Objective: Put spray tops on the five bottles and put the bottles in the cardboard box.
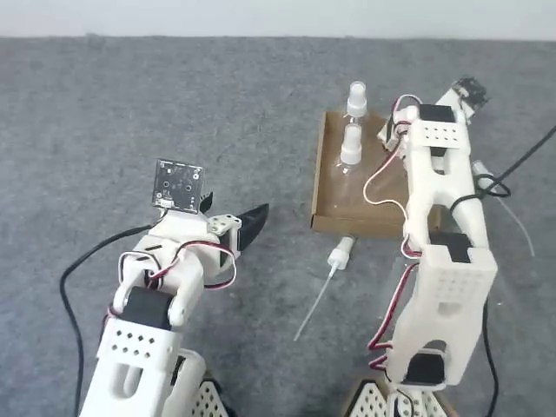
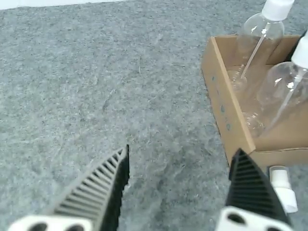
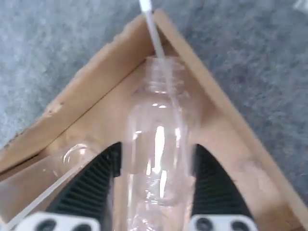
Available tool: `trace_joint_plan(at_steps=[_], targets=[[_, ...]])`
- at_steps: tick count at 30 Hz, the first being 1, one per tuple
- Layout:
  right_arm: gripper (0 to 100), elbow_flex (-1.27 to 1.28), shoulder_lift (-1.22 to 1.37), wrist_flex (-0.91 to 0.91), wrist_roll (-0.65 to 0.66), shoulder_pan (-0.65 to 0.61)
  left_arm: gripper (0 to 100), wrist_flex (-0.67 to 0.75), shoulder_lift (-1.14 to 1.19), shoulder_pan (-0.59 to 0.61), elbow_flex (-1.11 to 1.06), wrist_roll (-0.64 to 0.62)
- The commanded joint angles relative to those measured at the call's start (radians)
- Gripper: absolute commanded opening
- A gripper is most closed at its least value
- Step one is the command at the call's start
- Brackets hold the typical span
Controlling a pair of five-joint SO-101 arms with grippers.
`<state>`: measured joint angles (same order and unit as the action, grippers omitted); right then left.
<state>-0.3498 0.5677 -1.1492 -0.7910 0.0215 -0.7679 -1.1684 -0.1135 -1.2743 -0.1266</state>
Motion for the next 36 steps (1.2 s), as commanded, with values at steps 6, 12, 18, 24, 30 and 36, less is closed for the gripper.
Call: trace_joint_plan(at_steps=[6, 12, 18, 24, 30, 36], targets=[[0.6, -0.213, -0.028, -0.074, 0.138, 0.028, 31, 0.029, 0.002, 0.002, 0.039, 0.009], [0.6, -0.305, -0.025, -0.188, 0.362, 0.058, 31, 0.029, 0.002, 0.002, 0.039, 0.008], [0.6, -0.313, -0.027, -0.194, 0.559, 0.070, 31, 0.029, 0.002, 0.002, 0.039, 0.006], [0.6, -0.342, -0.062, -0.197, 0.733, 0.071, 31, 0.029, 0.002, 0.002, 0.039, 0.006], [0.6, -0.341, -0.222, -0.197, 0.830, 0.062, 31, 0.031, 0.002, 0.003, 0.039, 0.008], [0.6, -0.341, -0.338, -0.226, 0.887, 0.071, 31, 0.031, 0.002, 0.005, 0.039, 0.008]])
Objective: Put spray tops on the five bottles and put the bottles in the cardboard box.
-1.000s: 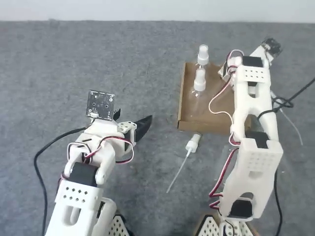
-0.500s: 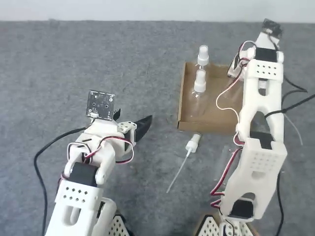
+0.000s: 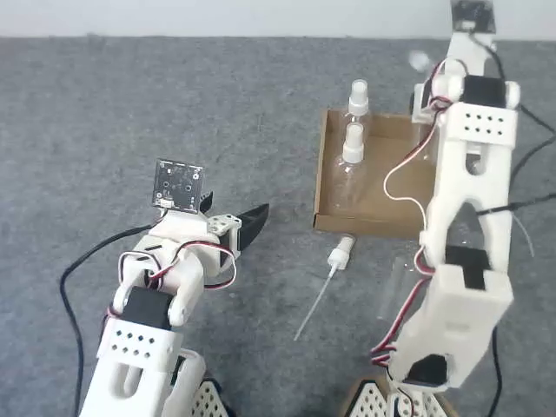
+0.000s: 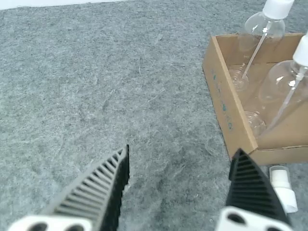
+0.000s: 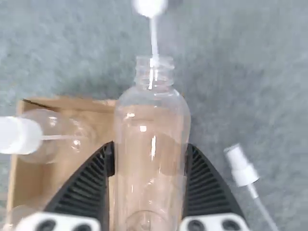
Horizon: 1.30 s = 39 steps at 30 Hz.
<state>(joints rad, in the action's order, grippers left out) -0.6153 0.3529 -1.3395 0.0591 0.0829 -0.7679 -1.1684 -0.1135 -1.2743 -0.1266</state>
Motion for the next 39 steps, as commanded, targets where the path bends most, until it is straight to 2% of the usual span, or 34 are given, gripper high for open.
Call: trace_joint_plan(at_steps=[1, 5, 10, 14, 17, 20, 23, 32, 36, 39], targets=[[0.6, -0.075, -0.139, -0.056, 0.048, 0.010, 31, 0.031, 0.002, 0.005, 0.039, 0.008], [0.6, -0.075, -0.217, -0.124, 0.097, 0.010, 31, 0.031, 0.002, 0.005, 0.039, 0.008], [0.6, -0.075, -0.331, -0.226, 0.247, 0.038, 31, 0.032, 0.002, 0.005, 0.039, 0.006], [0.6, -0.075, -0.390, -0.291, 0.446, 0.139, 31, 0.032, 0.002, 0.005, 0.039, 0.005], [0.6, -0.075, -0.417, -0.366, 0.526, 0.209, 31, 0.032, 0.002, 0.006, 0.039, 0.005], [0.6, -0.075, -0.433, -0.420, 0.471, 0.223, 31, 0.035, 0.002, 0.009, 0.039, 0.005], [0.6, -0.074, -0.469, -0.386, 0.373, 0.213, 31, 0.035, 0.002, 0.009, 0.039, 0.005], [0.6, -0.057, -0.539, -0.300, 0.160, 0.038, 31, 0.031, 0.002, 0.009, 0.039, 0.003], [0.6, 0.055, -0.587, -0.228, 0.126, 0.030, 31, 0.031, 0.002, 0.009, 0.039, 0.003], [0.6, 0.269, -0.699, -0.102, 0.124, 0.015, 31, 0.034, 0.002, 0.009, 0.039, 0.005]])
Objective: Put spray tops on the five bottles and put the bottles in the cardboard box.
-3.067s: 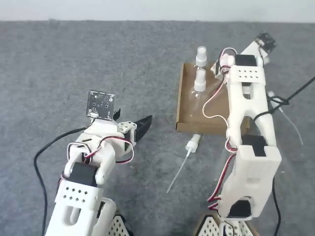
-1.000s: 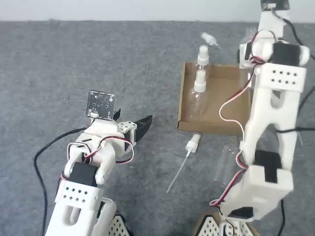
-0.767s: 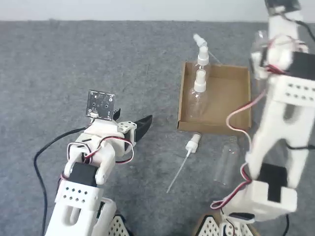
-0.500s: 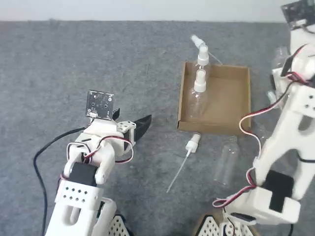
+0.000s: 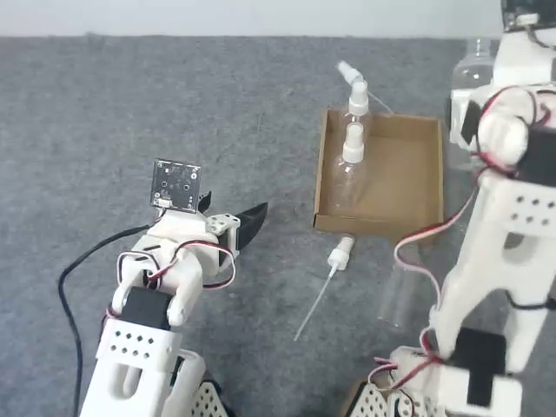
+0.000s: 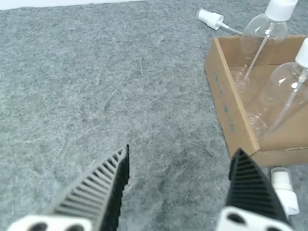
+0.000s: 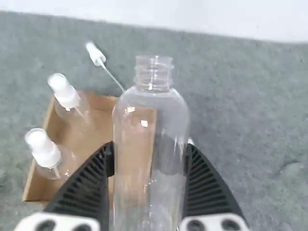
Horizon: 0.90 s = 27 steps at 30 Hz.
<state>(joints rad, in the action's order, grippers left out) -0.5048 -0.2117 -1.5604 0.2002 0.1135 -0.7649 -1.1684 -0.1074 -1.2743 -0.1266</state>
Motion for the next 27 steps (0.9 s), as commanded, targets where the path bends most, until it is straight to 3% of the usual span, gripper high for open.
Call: trace_joint_plan(at_steps=[1, 7, 10, 22, 27], targets=[[0.6, 0.256, -0.182, 0.186, -0.017, -0.016, 31, 0.031, 0.002, 0.003, 0.039, 0.005], [0.6, 0.881, -0.446, 0.746, -0.008, -0.068, 31, 0.032, 0.003, 0.003, 0.038, 0.003], [0.6, 1.033, -0.438, 0.993, -0.008, -0.073, 31, 0.032, 0.005, 0.003, 0.038, 0.003], [0.6, 0.950, 0.013, 1.408, -0.009, -0.102, 31, 0.032, 0.003, 0.003, 0.038, 0.003], [0.6, 1.089, 0.039, 1.627, -0.020, -0.107, 31, 0.052, 0.005, 0.003, 0.028, 0.003]])
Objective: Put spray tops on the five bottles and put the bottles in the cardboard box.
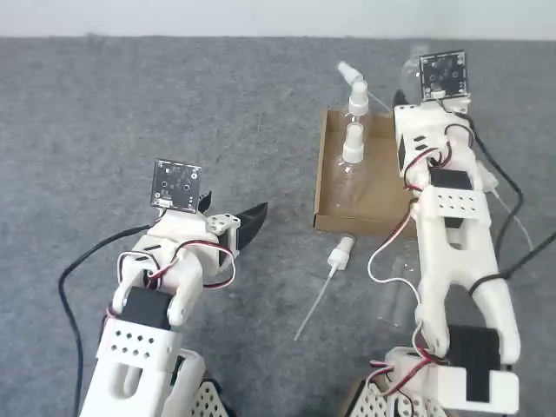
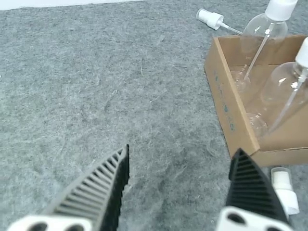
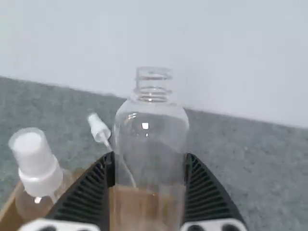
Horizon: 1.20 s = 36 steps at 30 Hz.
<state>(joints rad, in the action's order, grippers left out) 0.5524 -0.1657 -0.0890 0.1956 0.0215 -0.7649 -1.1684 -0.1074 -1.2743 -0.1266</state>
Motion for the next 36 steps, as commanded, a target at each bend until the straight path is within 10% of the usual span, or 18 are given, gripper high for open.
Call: trace_joint_plan(at_steps=[1, 6, 13, 36], targets=[[0.6, 0.078, -0.004, 0.252, -0.023, -0.027, 31, 0.054, 0.006, 0.003, 0.028, 0.003], [0.5, 0.288, 0.039, 0.748, -0.180, -0.033, 31, 0.051, 0.003, 0.003, 0.027, 0.003], [0.5, 0.238, 0.265, 0.997, -0.181, -0.012, 31, 0.049, 0.003, 0.003, 0.027, 0.002], [0.7, 0.117, 0.664, 1.199, -0.028, 0.013, 31, 0.049, 0.003, 0.003, 0.027, 0.002]])
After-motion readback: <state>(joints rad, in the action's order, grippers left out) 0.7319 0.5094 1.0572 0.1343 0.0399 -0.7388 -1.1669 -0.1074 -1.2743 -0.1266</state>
